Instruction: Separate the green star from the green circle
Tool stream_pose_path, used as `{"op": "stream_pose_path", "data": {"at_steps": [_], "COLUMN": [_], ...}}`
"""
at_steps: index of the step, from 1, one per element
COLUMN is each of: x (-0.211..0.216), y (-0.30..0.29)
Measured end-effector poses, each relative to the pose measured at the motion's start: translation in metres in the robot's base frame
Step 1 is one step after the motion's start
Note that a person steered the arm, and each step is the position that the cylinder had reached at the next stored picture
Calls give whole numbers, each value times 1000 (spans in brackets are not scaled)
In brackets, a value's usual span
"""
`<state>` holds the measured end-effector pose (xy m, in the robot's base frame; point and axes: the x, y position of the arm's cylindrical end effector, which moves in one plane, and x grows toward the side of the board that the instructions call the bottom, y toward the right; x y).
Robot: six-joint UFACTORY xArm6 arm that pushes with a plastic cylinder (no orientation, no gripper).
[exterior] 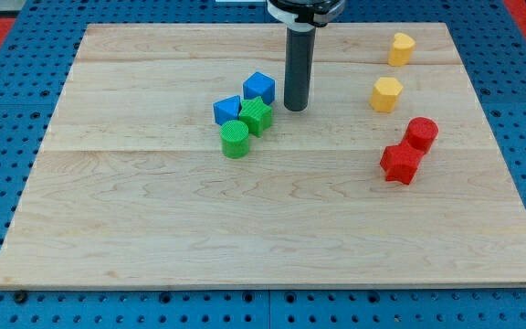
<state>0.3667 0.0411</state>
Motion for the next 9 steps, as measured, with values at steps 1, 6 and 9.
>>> {"op": "stream_pose_path", "data": {"at_steps": [1,6,9], "x": [0,4,45], "y": [0,2,-11]}}
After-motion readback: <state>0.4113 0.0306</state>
